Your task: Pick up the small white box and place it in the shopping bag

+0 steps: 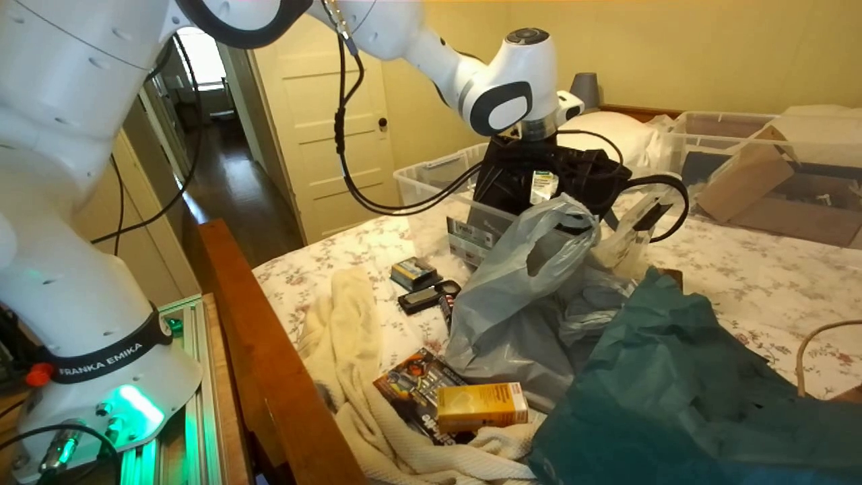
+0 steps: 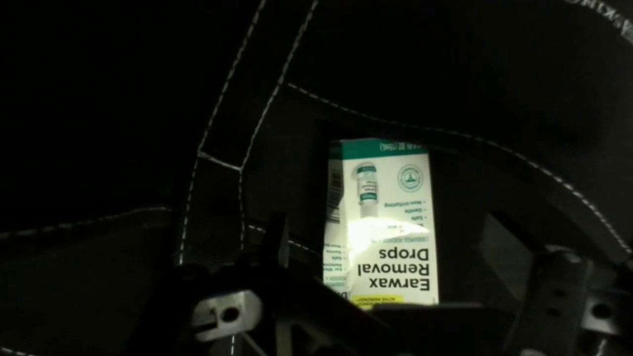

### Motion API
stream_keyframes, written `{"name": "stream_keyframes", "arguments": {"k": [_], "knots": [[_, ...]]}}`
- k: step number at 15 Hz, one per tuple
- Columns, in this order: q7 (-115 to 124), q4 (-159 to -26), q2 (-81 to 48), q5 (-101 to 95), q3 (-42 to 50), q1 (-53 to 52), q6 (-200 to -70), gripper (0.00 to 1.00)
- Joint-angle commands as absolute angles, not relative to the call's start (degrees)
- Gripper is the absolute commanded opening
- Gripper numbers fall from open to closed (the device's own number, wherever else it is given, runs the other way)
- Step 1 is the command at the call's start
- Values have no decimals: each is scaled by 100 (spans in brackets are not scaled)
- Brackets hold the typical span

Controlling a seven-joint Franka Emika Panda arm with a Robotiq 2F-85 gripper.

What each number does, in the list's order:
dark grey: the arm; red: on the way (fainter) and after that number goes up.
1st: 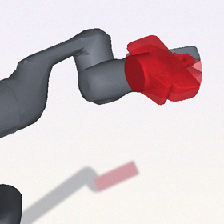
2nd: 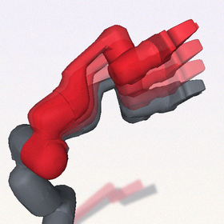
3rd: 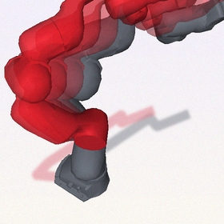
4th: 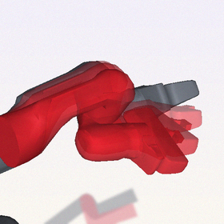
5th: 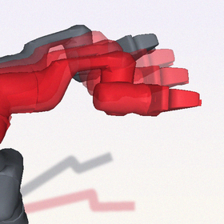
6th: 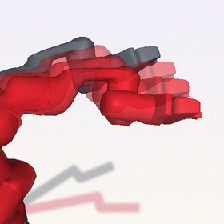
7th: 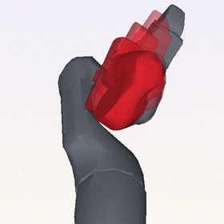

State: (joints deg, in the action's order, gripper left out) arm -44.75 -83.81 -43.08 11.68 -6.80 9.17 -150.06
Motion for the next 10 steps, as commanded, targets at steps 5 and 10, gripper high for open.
{"name": "stream_keyframes", "arguments": {"k": [5, 10], "knots": [[-4372, -8167, -4634, 1089, -966, 1160, -14926, 99], [-4465, -7971, -4859, 1243, -1262, 1388, -14803, 100]]}}
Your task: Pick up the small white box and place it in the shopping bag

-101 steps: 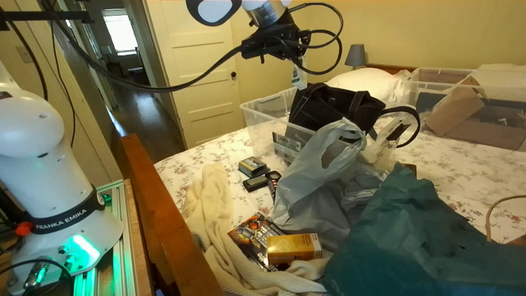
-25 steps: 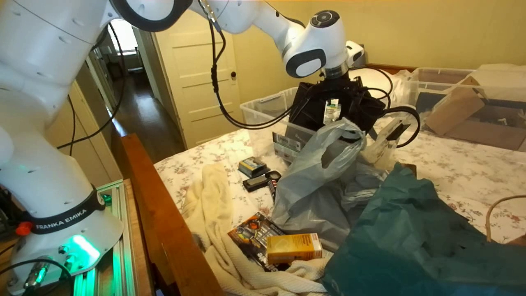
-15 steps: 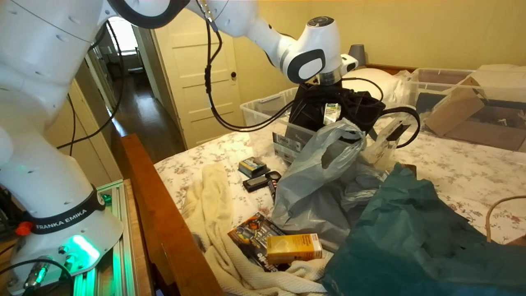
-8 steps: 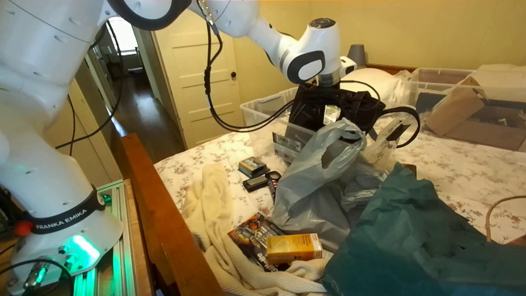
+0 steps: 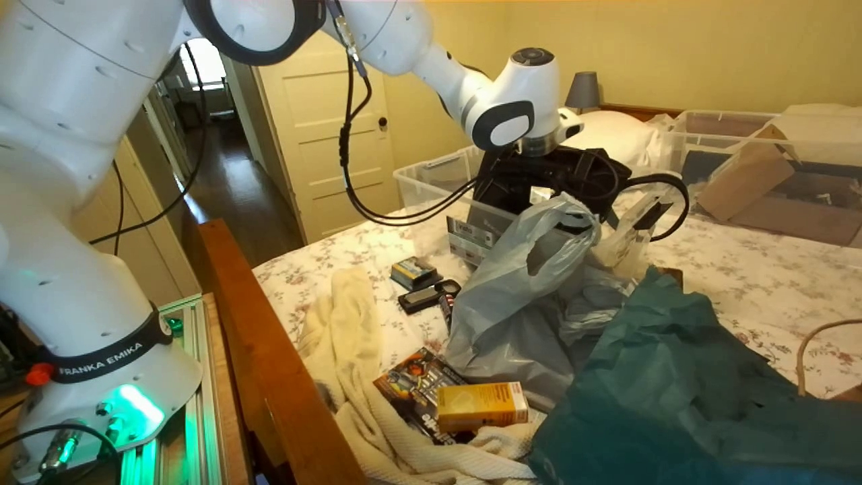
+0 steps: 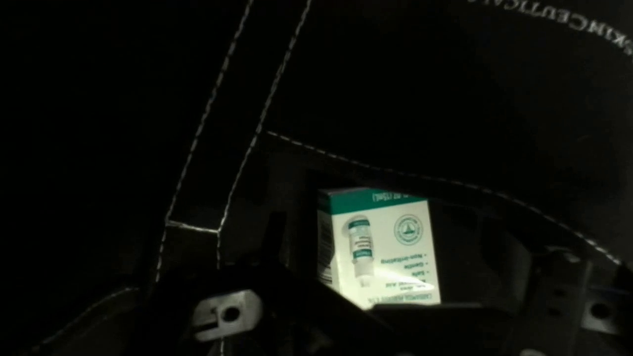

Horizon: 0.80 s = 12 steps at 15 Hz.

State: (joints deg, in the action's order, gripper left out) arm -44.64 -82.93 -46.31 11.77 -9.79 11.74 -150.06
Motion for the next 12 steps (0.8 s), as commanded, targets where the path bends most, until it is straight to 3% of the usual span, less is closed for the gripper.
{"name": "stream_keyframes", "arguments": {"k": [1, 12], "knots": [[-4494, -7924, -4900, 1288, -1346, 1455, -14763, 100], [-4525, -7218, -5155, 1781, -1593, 1739, -12844, 92]]}}
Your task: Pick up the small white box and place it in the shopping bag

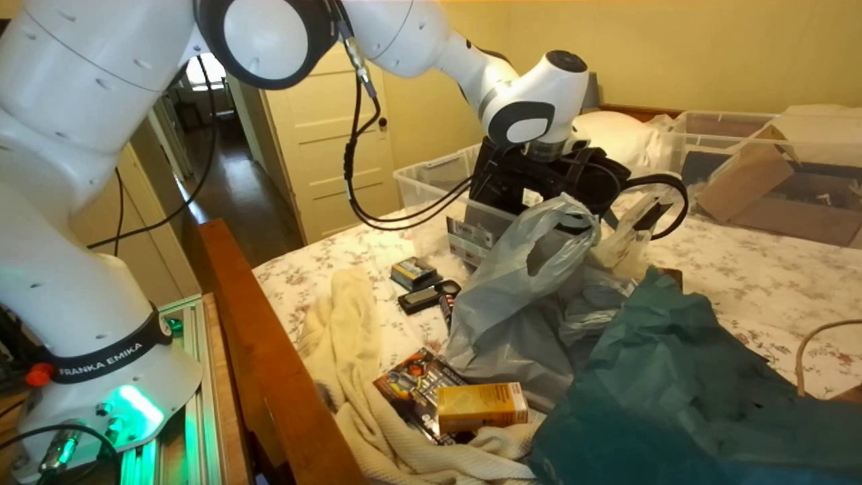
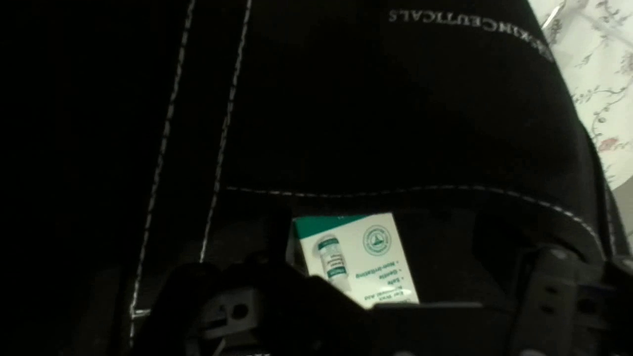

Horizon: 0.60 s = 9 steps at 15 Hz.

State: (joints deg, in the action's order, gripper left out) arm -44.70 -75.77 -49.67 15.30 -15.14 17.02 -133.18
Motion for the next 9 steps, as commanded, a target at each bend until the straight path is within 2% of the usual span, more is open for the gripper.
{"name": "stream_keyframes", "arguments": {"k": [1, 9], "knots": [[-4530, -7166, -5156, 1860, -1603, 1750, -12714, 91], [-4630, -6853, -5198, 2444, -1629, 1793, -11782, 88]]}}
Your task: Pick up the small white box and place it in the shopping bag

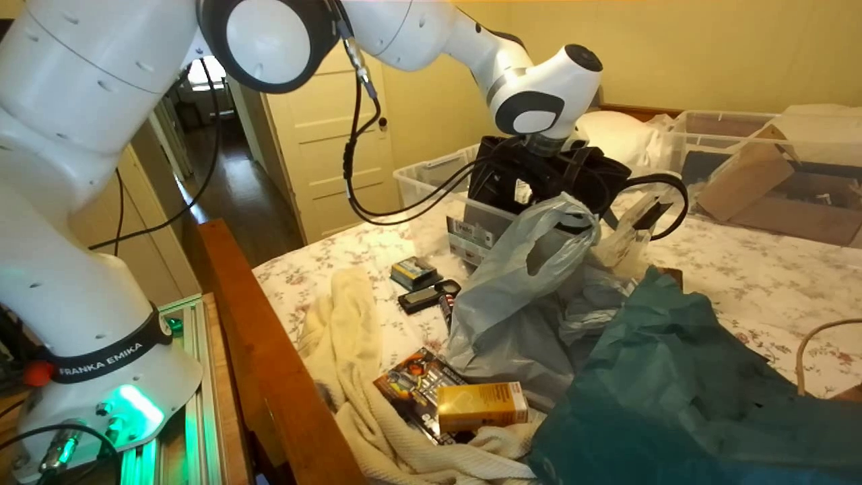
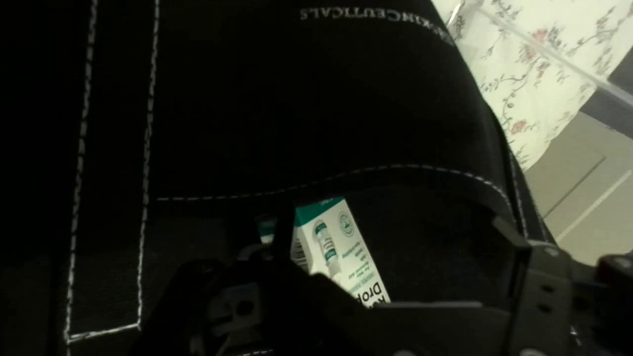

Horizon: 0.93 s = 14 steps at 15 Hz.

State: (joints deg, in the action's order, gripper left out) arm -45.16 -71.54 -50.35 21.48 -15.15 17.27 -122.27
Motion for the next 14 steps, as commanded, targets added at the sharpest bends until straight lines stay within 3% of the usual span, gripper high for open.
{"name": "stream_keyframes", "arguments": {"k": [1, 4, 6, 8, 14], "knots": [[-4671, -6832, -5198, 2540, -1643, 1811, -11693, 87], [-4529, -6788, -5170, 2485, -1462, 1709, -11471, 87], [-4578, -6905, -5054, 2508, -1410, 1672, -11864, 96], [-4647, -7036, -4905, 2586, -1459, 1696, -12253, 100], [-4642, -7204, -4660, 2537, -1496, 1618, -13224, 100]]}}
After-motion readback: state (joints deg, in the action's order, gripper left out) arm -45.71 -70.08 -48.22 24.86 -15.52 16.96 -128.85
